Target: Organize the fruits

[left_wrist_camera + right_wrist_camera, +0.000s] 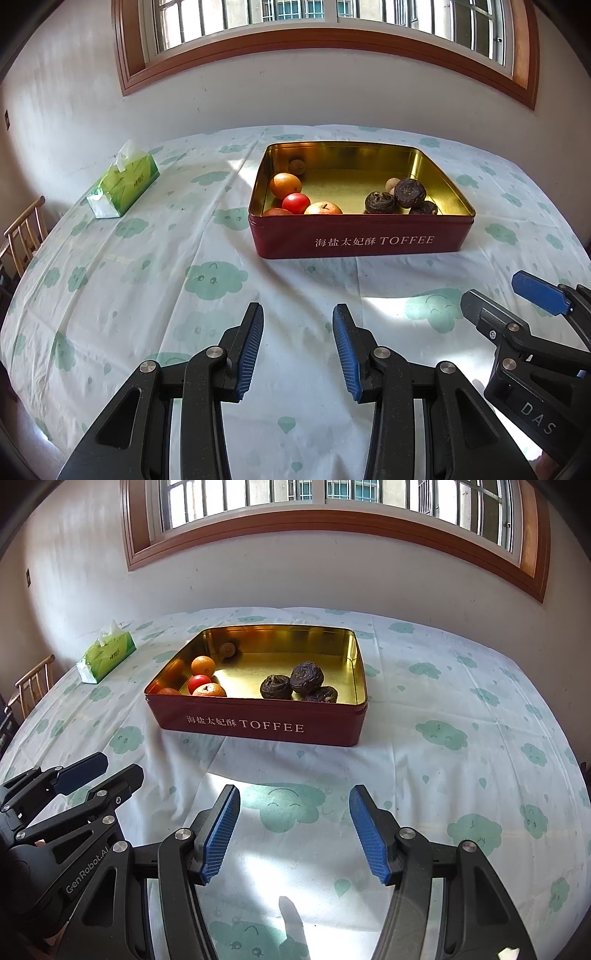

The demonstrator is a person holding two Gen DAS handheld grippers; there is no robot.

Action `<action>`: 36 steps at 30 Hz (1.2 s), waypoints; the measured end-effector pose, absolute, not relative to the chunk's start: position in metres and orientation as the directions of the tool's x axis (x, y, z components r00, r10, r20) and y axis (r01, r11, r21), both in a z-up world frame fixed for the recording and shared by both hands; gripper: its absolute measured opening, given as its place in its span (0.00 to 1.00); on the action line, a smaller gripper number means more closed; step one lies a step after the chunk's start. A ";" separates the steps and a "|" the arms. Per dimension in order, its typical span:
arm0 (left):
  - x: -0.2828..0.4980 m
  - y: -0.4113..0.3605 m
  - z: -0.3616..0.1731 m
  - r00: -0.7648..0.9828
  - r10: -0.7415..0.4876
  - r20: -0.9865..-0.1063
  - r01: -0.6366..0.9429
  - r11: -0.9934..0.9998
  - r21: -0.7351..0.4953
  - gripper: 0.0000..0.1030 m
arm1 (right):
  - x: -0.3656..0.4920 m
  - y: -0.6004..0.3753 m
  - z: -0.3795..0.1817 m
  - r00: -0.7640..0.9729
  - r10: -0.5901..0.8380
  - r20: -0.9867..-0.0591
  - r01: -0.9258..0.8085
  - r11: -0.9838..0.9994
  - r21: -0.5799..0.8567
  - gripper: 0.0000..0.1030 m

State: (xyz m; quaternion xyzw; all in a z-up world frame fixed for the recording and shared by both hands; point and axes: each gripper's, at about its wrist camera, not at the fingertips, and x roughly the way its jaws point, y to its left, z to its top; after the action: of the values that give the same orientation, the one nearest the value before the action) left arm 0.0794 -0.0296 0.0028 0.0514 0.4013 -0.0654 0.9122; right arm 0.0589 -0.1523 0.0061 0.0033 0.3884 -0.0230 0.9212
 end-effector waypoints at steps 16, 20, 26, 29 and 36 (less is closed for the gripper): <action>0.080 -0.030 0.001 0.667 -0.083 -0.741 0.165 0.986 0.038 0.39 | 0.059 -0.150 0.004 0.695 -0.037 -0.718 0.045 0.999 -0.008 0.58; 0.079 -0.030 0.000 0.666 -0.084 -0.741 0.166 0.985 0.038 0.39 | 0.059 -0.150 0.004 0.695 -0.037 -0.718 0.045 0.999 -0.008 0.58; 0.078 -0.031 -0.001 0.668 -0.078 -0.740 0.163 0.986 0.044 0.39 | 0.058 -0.150 0.004 0.694 -0.038 -0.719 0.046 0.999 -0.009 0.58; 0.078 -0.031 -0.001 0.668 -0.078 -0.740 0.163 0.986 0.043 0.39 | 0.058 -0.150 0.003 0.693 -0.036 -0.720 0.044 0.999 -0.007 0.58; 0.077 -0.031 -0.002 0.668 -0.082 -0.740 0.164 0.986 0.039 0.39 | 0.058 -0.149 0.002 0.692 -0.036 -0.721 0.044 0.999 -0.007 0.58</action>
State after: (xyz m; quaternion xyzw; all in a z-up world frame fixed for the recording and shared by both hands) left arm 0.0770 -0.0311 -0.0019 0.0513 0.4018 -0.0675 0.9118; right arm 0.0579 -0.1485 0.0018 0.0052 0.3917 -0.0215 0.9198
